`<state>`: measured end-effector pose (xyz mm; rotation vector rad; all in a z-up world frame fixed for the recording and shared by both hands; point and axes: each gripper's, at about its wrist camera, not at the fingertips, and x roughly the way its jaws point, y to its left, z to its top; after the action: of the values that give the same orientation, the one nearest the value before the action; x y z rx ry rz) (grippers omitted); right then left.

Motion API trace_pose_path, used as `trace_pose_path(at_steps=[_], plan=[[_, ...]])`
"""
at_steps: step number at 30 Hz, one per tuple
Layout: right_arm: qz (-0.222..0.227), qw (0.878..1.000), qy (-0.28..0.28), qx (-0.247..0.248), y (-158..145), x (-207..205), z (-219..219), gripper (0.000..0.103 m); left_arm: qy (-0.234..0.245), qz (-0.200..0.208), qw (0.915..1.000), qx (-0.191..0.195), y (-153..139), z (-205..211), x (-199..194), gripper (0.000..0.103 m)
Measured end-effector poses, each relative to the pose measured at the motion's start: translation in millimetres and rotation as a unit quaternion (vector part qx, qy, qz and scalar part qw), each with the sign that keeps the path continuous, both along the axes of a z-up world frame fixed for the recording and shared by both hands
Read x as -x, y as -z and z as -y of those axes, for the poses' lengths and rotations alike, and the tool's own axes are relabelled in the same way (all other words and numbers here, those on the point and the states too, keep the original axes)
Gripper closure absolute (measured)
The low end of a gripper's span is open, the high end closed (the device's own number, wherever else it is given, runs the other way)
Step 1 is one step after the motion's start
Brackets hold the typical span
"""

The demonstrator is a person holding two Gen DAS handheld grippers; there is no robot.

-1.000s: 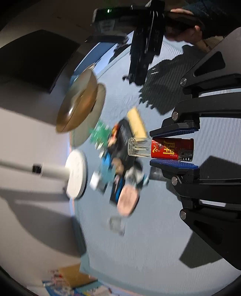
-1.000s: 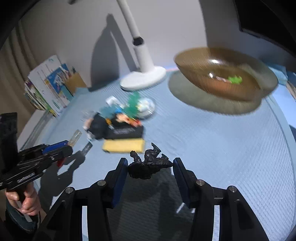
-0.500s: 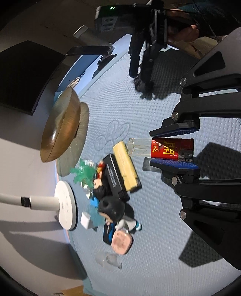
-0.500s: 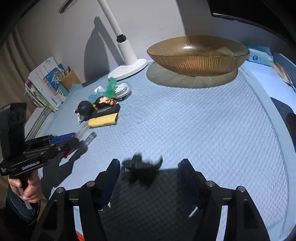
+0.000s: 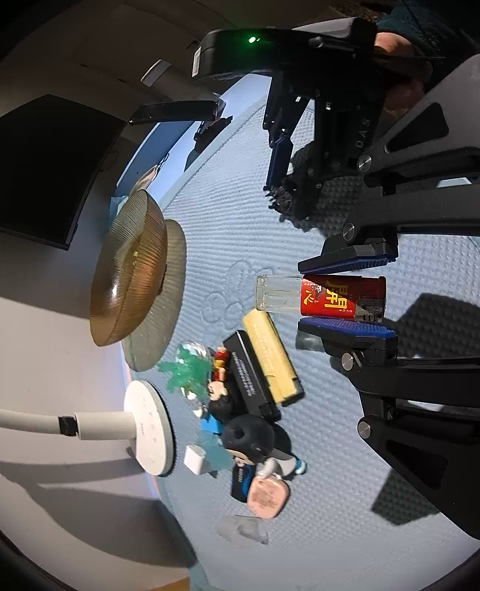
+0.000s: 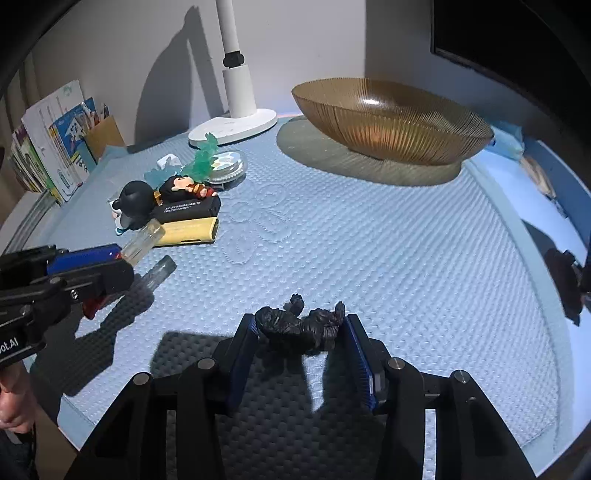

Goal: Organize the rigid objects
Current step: 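Carry lighter and figurine to the amber bowl and release both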

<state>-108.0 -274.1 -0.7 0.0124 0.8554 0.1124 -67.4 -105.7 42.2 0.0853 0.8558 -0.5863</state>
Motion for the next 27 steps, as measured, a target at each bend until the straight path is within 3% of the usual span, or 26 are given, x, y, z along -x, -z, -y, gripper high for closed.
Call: trace_pose_path(at_steps=[3, 6, 10, 12, 16, 20, 25, 26, 27], plan=[[0.021, 1.000, 0.003, -0.014, -17, 1, 11, 0.057, 0.008, 0.015, 0.9999, -0.002, -13, 10, -5, 0.082], [0.053, 0.998, 0.020, -0.020, -52, -10, 37, 0.057, 0.027, 0.047, 0.9985, 0.002, -44, 28, -19, 0.082], [0.105, 0.992, 0.070, -0.014, -106, -39, 80, 0.057, 0.027, 0.098, 0.9945, 0.024, -91, 56, -57, 0.082], [0.122, 0.989, 0.082, -0.018, -124, -54, 95, 0.057, 0.027, 0.101, 0.9939, 0.033, -103, 73, -80, 0.082], [0.113, 0.989, 0.092, -0.005, -130, -92, 114, 0.057, 0.029, 0.076, 0.9960, 0.038, -93, 109, -121, 0.082], [0.062, 0.993, 0.100, 0.014, -108, -127, 119, 0.057, 0.024, 0.051, 0.9982, 0.019, -64, 132, -143, 0.082], [0.045, 0.994, 0.094, 0.007, -90, -140, 127, 0.057, 0.012, 0.030, 0.9995, 0.003, -44, 148, -157, 0.082], [0.047, 0.995, 0.090, 0.004, -89, -142, 128, 0.054, 0.005, 0.036, 0.9993, 0.001, -43, 150, -158, 0.078], [0.049, 0.995, 0.092, 0.004, -90, -142, 128, 0.043, 0.000, 0.037, 0.9993, 0.001, -44, 150, -159, 0.071]])
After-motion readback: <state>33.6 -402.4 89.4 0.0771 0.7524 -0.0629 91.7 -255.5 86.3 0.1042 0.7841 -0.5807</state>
